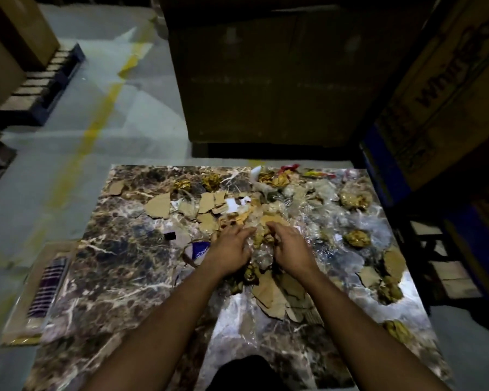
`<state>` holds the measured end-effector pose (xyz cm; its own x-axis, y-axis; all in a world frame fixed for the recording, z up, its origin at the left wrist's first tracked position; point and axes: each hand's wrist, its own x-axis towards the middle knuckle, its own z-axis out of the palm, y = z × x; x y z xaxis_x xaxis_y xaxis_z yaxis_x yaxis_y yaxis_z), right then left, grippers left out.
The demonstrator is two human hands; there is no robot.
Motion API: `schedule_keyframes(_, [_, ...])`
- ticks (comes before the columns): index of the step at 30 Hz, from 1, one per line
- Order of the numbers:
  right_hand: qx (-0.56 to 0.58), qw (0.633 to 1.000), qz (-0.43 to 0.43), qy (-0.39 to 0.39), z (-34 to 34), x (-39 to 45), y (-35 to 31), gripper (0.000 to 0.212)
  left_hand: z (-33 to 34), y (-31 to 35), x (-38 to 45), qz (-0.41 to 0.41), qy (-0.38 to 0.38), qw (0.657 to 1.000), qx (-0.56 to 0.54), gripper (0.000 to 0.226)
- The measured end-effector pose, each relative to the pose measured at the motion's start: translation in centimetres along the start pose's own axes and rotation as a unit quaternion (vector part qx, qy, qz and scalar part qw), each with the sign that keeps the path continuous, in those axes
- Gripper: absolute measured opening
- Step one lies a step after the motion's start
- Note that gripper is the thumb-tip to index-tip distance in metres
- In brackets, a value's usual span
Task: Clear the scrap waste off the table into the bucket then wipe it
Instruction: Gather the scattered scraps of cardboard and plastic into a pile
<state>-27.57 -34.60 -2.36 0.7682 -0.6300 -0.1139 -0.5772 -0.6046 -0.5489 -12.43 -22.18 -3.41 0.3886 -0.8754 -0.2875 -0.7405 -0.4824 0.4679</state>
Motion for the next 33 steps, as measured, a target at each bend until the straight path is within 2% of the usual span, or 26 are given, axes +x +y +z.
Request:
schedule_keyframes(3, [-0.027,0.999,-0.02,-0.03,-0.8,0.1,0.2,0.071,-0.9,0.9,-0.3,0.005,0.02,0.999,0.027,0.062])
schedule_keyframes(6, [-0.044,0.999,-0.028,0.001,-2.1,0.9,-0.6,0.083,-2.4,0.3,-0.8,0.012,0.048,0.999,-0.018,0.063])
schedule_keyframes(8, [-0.045,0.998,-0.046,0.027,-2.5,1.9,-1.8,0.076,-3.4,-0.5,-1.4,0.008,0.071,0.996,-0.048,0.065])
schedule_keyframes(10, [-0.039,0.995,-0.074,0.049,-2.6,3.2,-3.5,0.061,-4.5,-1.7,-2.0,-0.005,0.099,0.992,-0.073,0.069])
schedule_keyframes(14, [-0.043,0.984,-0.163,0.065,-1.1,7.0,-9.1,0.038,-7.2,-6.4,-2.7,-0.034,0.136,0.987,-0.08,0.062])
schedule_keyframes(19, [-0.077,0.976,-0.203,0.013,4.3,13.4,-17.1,0.044,-11.2,-15.9,-2.9,-0.106,0.17,0.977,-0.076,0.068])
schedule_keyframes(22, [-0.121,0.964,-0.232,-0.041,8.4,17.2,-21.0,0.049,-13.0,-22.0,-2.2,-0.129,0.191,0.971,-0.071,0.08])
schedule_keyframes(26, [-0.203,0.937,-0.262,-0.113,13.4,21.1,-24.6,0.046,-14.7,-27.5,-0.3,-0.154,0.165,0.973,-0.054,0.072])
schedule_keyframes(28, [-0.277,0.912,-0.269,-0.138,15.5,22.3,-25.4,0.047,-14.6,-29.6,0.7,-0.172,0.119,0.978,-0.027,0.078])
schedule_keyframes(31, [-0.373,0.888,-0.215,-0.162,17.0,22.8,-25.2,0.063,-13.6,-31.8,2.0,-0.172,0.08,0.982,0.02,0.084])
schedule_keyframes(33, [-0.399,0.888,-0.154,-0.17,16.9,22.9,-24.4,0.078,-13.1,-32.5,2.6,-0.16,0.074,0.984,0.029,0.083])
